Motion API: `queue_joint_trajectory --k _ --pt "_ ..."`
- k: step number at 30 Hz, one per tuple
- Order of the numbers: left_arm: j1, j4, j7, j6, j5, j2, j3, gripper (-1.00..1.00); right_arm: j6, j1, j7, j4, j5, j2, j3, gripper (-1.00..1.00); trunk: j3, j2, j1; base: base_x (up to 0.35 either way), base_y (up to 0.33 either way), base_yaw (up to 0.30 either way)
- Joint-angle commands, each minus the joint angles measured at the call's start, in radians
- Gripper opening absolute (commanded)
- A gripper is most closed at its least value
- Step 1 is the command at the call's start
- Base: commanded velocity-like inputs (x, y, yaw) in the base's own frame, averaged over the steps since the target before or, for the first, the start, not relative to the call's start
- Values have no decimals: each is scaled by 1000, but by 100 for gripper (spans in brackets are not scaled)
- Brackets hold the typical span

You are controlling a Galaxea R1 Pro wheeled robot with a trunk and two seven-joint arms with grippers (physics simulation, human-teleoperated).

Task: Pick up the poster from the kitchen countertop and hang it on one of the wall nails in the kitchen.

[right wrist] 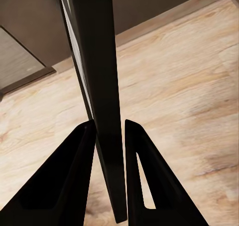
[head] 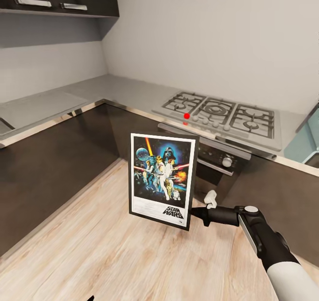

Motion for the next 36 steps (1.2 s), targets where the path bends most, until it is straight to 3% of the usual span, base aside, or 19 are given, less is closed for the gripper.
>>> queue_joint_trajectory --k 1,3,7,10,11,13,14,15,16,23,36 --pt "-1 0 14 -11 -8 -2 6 100 11 -1 5 -1 1 0 0 -100 1 0 0 0 0 0" --pt "-1 -2 68 -11 -8 -5 4 100 11 -1 5 -1 1 0 0 -100 4 0 0 0 0 0" --pt "-1 -34 301 -8 -6 -10 -8 100 11 -1 5 -2 1 1 1 -100 11 0 0 0 0 0" --pt "-1 -94 354 4 -6 -12 -10 100 11 -1 5 -2 1 1 1 -100 16 0 0 0 0 0" --pt "-1 -133 369 32 -7 -16 -11 100 11 -1 5 -2 1 1 1 -100 17 0 0 0 0 0" --pt "-1 -222 436 152 -9 -20 -11 100 11 -1 6 -3 1 1 1 -100 21 0 0 0 0 0" --pt "-1 -272 515 215 -11 -21 -11 100 12 -1 6 -4 1 1 1 -100 22 0 0 0 0 0" --pt "-1 -333 675 288 -12 -24 -10 100 13 -1 6 -4 1 1 1 -100 24 0 0 0 0 0" --pt "-1 -344 706 301 -12 -25 -11 100 13 -1 6 -4 1 1 1 -100 25 0 0 0 0 0" --pt "-1 -361 762 326 -19 -30 -14 100 14 -1 5 -5 1 1 1 -100 37 0 0 0 0 0" --pt "-1 -363 768 328 -27 -32 -12 100 14 -1 5 -4 1 1 1 -100 58 0 0 0 0 0"
